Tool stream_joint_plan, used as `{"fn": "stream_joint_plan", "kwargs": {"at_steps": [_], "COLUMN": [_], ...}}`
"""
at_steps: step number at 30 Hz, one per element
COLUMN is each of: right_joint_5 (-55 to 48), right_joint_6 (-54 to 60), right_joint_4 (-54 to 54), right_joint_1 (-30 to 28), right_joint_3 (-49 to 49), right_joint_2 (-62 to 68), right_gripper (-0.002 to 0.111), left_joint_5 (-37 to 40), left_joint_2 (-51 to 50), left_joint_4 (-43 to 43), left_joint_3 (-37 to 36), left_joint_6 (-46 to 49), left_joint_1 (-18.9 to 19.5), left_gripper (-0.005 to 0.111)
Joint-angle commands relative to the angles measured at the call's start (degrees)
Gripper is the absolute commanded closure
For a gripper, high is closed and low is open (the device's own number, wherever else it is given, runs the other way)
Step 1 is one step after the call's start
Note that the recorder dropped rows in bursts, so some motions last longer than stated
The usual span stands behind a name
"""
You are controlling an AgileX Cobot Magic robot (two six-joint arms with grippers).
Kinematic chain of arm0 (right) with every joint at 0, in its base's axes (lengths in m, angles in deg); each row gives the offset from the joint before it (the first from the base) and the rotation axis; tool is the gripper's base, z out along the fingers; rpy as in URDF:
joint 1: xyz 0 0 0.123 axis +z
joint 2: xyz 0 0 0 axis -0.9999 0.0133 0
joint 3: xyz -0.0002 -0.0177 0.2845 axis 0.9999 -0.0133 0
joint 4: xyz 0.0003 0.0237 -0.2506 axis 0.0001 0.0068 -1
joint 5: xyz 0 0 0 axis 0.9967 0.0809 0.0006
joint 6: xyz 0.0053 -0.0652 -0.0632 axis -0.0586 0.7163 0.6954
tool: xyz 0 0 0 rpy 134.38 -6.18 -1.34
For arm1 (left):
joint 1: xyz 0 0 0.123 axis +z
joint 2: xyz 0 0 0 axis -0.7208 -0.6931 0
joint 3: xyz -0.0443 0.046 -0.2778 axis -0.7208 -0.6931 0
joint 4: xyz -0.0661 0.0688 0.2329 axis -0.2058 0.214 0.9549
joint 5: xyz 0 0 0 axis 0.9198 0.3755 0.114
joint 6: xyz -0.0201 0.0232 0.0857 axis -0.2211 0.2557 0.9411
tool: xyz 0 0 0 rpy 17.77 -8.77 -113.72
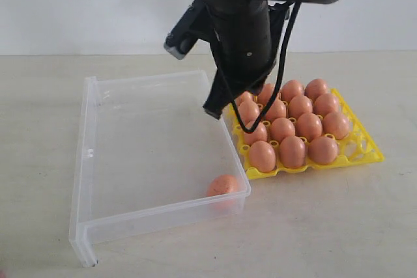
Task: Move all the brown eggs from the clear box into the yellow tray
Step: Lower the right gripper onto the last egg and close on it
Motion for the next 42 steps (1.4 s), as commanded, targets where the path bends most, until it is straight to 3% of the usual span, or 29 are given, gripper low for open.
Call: {"fn": "stream_joint_plan", "kwargs": {"at_steps": [1, 6, 27, 33, 39, 42], "right_joint_5": [-0.9, -0.9, -0.9, -0.9, -0.9, 5.1], "right_joint_6": [8.1, 10.7, 3.2, 2.2, 4.5, 5.3], "right_joint_4": [21.9, 29.8, 24.5, 23.8, 23.9, 23.7], "right_joint_1": [-0.7, -0.7, -1.3, -1.3, -1.4, -1.4], "right_joint_3": [2.4, 2.4, 2.3, -6.8, -7.5, -7.4], "right_joint_2": [1.0, 4.2, 9.8, 5.6, 9.2, 10.7], "right_gripper": [0.108, 0.108, 0.108, 0.108, 0.108, 0.108], "left_joint_5": [0.0, 0.0, 0.0, 0.0, 0.0, 0.0], "left_joint_2": [0.0, 0.0, 0.0, 0.0, 0.0, 0.0], "left_joint_4": [-0.1, -0.1, -0.1, -0.1, -0.1, -0.1], "left_joint_3": [-0.2, -0.2, -0.2, -0.2, -0.2, -0.2], "left_joint_6": [-0.3, -0.3, -0.3, -0.3, -0.3, -0.3], "left_joint_1": [-0.2, -0.2, -0.2, -0.2, -0.2, -0.2], "left_gripper": [0.105, 0.105, 0.105, 0.105, 0.105, 0.105]}}
